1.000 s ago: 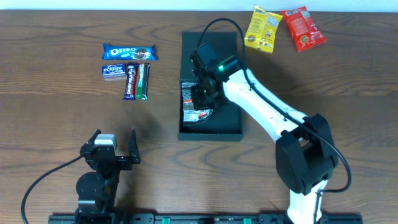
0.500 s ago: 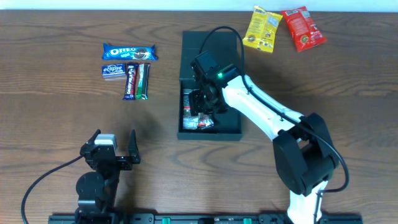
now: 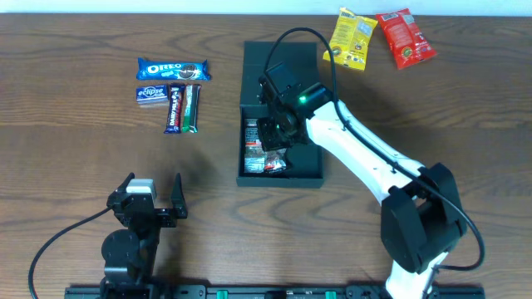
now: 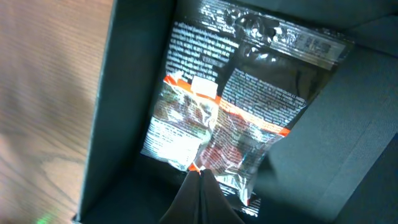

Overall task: Pack container
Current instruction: 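Lower the black packs into the box and open the right gripper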

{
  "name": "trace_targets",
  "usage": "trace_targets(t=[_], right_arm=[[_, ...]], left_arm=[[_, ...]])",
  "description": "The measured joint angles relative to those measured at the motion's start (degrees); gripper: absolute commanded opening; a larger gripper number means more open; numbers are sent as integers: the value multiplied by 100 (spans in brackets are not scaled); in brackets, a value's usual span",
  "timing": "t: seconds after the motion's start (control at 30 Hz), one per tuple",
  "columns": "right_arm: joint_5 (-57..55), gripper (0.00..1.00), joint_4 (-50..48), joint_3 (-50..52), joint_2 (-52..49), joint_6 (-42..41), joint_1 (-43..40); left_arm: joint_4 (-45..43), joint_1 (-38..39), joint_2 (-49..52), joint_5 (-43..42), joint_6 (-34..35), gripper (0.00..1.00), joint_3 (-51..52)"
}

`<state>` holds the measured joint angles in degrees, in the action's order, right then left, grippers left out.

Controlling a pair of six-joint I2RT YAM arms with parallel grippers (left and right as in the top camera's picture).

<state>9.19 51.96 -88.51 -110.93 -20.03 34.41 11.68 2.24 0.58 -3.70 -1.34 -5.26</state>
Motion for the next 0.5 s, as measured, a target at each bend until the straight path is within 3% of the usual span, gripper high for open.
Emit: trace_targets(t=[0.5], right_arm=[[-20, 1, 4, 378, -763, 435, 7]], left_arm=[[0, 0, 0, 0, 0, 95, 0]])
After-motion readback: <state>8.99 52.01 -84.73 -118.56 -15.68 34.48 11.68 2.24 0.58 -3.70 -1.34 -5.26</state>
